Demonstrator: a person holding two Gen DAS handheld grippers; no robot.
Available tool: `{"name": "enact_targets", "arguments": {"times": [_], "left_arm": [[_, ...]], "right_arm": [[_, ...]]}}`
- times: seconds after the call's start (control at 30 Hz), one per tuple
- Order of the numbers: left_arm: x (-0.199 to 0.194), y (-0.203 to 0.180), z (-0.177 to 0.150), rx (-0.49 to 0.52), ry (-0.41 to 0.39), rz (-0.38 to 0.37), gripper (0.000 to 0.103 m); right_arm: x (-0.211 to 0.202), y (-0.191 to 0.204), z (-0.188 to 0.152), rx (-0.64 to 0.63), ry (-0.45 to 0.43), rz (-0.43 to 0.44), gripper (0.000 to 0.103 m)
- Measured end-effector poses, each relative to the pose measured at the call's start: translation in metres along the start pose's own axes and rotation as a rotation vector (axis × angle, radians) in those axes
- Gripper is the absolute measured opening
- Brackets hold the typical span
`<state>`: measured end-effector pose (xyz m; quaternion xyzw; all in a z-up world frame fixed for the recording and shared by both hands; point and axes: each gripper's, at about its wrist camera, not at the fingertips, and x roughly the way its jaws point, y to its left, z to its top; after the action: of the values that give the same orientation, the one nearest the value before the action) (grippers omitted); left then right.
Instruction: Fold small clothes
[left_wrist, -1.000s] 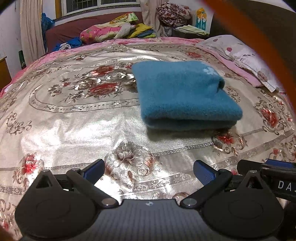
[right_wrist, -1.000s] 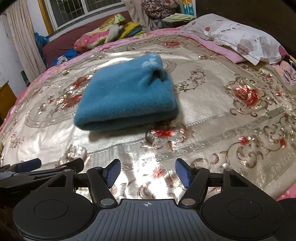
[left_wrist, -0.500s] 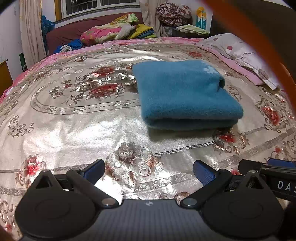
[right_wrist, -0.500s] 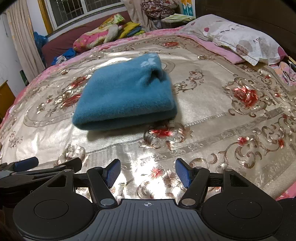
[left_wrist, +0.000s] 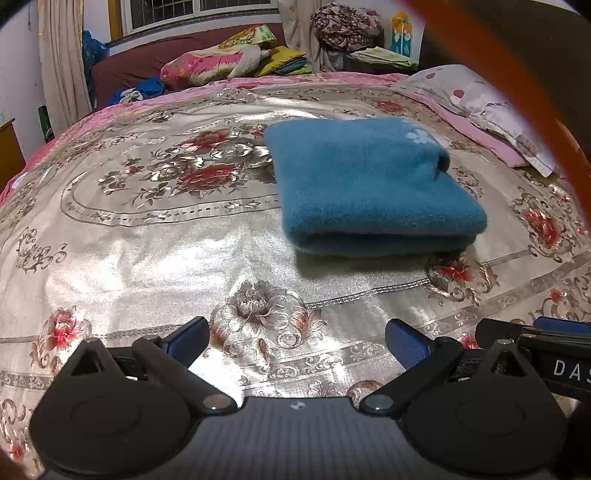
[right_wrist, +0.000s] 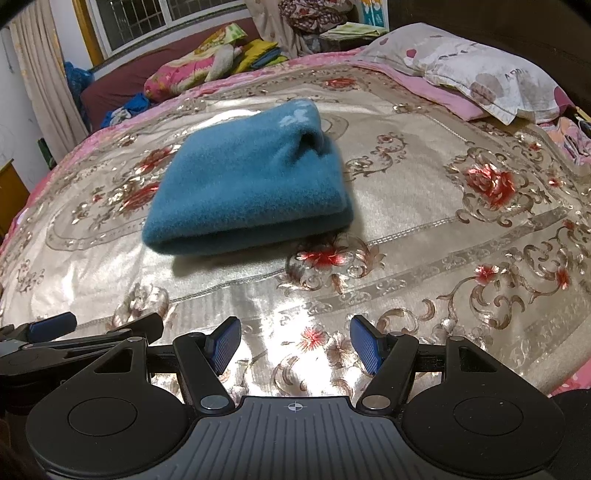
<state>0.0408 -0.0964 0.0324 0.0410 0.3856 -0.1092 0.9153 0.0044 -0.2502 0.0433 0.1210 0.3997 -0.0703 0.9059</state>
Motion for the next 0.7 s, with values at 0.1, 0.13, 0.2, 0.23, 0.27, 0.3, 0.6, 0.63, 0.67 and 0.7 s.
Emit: {"name": "enact_targets", "arguments": {"times": [0.1,0.13,0.2,0.23,0.27,0.3,0.6,0.63,0.67,0.7], "left_arm": [[0.0000,0.0004,0.0000,0.000,0.001,0.000,0.103],[0.0008,0.0001,-0.0009,0.000,0.002,0.000,0.103],[0.0009,0.0004,-0.0010,0.000,0.003,0.000,0.103],[0.0010,0.0002,-0.0011,0.000,0.004,-0.001,0.103],[0.0012,0.0000,-0.0015,-0.001,0.005,-0.001,0.103],[0.0014,0.0003,-0.0019,-0.001,0.006,-0.002,0.103],[0.0021,-0.0001,-0.0021,-0.003,0.010,-0.005,0.103],[0.0020,-0.0001,-0.0022,-0.003,0.009,-0.005,0.103],[0.0020,0.0000,-0.0023,-0.004,0.008,-0.005,0.103],[0.0022,0.0000,-0.0023,-0.005,0.009,-0.006,0.103]], "right_arm": [[0.0000,-0.0001,0.0000,-0.001,0.000,-0.001,0.066],[0.0001,-0.0003,0.0000,-0.001,0.000,-0.001,0.066],[0.0001,-0.0001,0.0001,0.000,0.000,0.000,0.066],[0.0001,-0.0001,0.0001,0.000,0.000,-0.001,0.066],[0.0001,-0.0003,0.0002,0.000,0.001,-0.001,0.066],[0.0001,-0.0001,-0.0002,0.001,0.002,-0.002,0.066],[0.0004,-0.0005,-0.0007,0.001,0.003,-0.003,0.066],[0.0004,-0.0005,-0.0007,0.001,0.003,-0.003,0.066],[0.0004,-0.0007,-0.0007,0.002,0.003,-0.003,0.066],[0.0003,-0.0005,-0.0007,0.002,0.003,-0.003,0.066]]}}
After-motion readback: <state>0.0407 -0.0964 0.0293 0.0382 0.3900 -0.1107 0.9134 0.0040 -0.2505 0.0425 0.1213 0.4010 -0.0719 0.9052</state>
